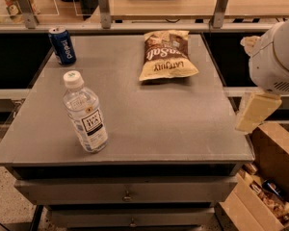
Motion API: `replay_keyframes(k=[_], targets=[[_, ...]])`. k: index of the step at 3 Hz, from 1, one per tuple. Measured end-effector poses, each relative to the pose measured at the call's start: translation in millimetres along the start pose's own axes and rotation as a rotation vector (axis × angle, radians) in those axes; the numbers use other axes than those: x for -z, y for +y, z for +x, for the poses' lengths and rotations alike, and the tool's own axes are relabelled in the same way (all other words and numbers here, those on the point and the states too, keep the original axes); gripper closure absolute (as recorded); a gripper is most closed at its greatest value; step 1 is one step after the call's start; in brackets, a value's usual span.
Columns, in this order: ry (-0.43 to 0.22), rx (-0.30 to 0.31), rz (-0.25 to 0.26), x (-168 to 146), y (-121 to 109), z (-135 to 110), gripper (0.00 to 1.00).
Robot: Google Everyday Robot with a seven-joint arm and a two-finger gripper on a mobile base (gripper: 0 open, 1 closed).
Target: Move brown chip bag near blue plastic bottle
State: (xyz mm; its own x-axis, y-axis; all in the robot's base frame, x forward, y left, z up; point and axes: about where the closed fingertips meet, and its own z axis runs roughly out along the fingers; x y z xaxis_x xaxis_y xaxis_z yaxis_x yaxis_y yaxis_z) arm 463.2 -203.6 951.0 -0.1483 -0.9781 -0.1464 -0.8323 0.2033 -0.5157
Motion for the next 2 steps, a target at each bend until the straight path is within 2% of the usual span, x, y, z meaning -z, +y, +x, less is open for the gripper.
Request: replay_keyframes(k=[1,2], targets=[[-0.016,0.027,0.05,-1.5,1.7,-7.9,0.0],[-0.042,0.092,0.089,-29.1,1.5,-25.2,0.0]])
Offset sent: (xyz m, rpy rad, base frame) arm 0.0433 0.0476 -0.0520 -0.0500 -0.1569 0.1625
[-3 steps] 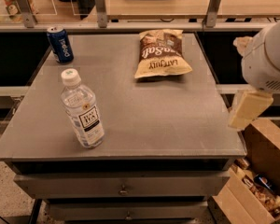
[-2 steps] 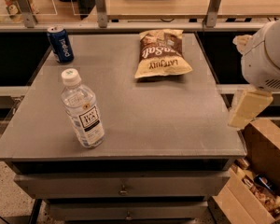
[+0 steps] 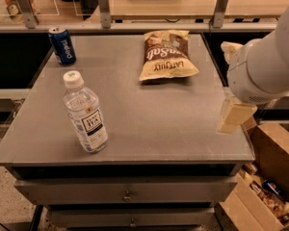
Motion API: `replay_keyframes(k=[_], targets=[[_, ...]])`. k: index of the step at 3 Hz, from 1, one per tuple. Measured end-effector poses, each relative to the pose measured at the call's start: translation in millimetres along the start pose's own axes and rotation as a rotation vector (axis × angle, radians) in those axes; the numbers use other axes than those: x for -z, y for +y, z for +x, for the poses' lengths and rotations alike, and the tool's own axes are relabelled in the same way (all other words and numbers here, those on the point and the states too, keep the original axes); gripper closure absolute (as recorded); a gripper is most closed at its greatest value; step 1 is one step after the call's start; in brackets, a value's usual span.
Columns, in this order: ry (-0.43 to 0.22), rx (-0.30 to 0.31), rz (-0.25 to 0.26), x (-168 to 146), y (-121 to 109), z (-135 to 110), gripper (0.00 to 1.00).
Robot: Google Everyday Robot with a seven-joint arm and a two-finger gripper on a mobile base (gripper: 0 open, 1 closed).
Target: Move brown chip bag near blue plastic bottle
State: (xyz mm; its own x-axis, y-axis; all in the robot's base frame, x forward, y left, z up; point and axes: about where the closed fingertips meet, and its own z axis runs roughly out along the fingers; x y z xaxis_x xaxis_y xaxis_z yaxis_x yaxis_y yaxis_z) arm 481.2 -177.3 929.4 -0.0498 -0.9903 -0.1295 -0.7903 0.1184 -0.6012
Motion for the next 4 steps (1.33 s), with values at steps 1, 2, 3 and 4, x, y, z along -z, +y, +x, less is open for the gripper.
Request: replay_keyframes(k=[1,2,3,4], targets=[[-0.03,0.049,0.033,-32.4,-5.8,-16.9,0.0],[-0.057,0.091,0.064,-50.4,-17.6,-35.5,0.16],[-0.071,0.123,0.085,-63.1,-29.9,-50.4,0.26],[-0.074,0.147,0.095,-73.8,-38.5,-61.1,0.22]])
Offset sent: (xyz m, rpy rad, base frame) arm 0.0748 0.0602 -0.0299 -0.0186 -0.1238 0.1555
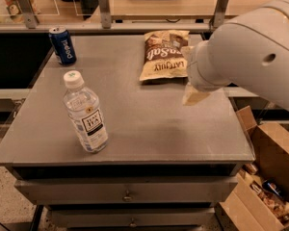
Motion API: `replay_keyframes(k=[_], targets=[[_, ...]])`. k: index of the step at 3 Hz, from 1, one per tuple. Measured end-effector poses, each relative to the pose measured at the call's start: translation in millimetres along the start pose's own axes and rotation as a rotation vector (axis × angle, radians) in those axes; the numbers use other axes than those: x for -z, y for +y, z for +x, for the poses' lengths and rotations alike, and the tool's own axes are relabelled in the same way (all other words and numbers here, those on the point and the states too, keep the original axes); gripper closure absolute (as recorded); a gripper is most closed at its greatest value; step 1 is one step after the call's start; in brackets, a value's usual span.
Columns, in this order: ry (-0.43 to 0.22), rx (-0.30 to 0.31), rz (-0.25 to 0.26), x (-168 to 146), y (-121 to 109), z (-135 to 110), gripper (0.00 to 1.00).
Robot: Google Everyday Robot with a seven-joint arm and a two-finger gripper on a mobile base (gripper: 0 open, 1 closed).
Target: Move brown chip bag near blue plastic bottle
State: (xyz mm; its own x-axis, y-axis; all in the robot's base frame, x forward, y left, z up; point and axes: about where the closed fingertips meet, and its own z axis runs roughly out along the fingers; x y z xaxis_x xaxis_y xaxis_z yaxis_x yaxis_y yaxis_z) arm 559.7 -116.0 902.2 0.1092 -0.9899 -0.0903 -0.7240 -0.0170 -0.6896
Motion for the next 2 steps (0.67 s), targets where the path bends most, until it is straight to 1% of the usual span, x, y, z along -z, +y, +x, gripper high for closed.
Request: replay_keyframes(k=[1,2], targets=[[0.006,0.018,0.002,-17.1,-4.4,-9.0,0.23],[0.015,0.02,0.003,-36.3,-9.2,-15.5,0.25]])
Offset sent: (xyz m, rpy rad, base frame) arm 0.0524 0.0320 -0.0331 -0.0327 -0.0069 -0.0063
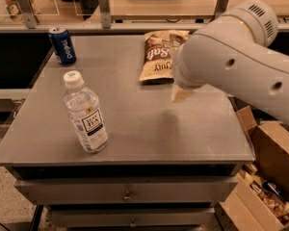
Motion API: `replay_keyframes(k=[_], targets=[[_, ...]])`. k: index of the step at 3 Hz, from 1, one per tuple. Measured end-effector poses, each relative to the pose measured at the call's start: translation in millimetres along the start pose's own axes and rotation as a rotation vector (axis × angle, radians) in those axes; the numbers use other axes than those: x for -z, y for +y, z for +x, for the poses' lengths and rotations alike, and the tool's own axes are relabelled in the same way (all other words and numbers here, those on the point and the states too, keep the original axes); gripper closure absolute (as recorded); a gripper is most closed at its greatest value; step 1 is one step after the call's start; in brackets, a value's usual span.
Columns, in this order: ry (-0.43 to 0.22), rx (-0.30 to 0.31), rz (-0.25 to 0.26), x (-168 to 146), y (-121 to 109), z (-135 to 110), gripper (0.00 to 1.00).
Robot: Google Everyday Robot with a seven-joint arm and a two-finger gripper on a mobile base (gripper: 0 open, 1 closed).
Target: Move brown chip bag near blue plastic bottle
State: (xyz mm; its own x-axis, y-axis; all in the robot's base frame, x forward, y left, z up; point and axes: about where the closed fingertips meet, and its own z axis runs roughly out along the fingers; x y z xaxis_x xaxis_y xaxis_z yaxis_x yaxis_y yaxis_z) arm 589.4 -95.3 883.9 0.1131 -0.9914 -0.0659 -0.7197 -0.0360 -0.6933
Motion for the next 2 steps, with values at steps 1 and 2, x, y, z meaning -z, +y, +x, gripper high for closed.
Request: replay_keyframes(k=[1,2], targets=[[0.015,-0.006,0.008,-16.3,-8.3,-2.0,0.42],[0.031,-0.008,0.002,-32.0,-16.6,3.6,0.36]])
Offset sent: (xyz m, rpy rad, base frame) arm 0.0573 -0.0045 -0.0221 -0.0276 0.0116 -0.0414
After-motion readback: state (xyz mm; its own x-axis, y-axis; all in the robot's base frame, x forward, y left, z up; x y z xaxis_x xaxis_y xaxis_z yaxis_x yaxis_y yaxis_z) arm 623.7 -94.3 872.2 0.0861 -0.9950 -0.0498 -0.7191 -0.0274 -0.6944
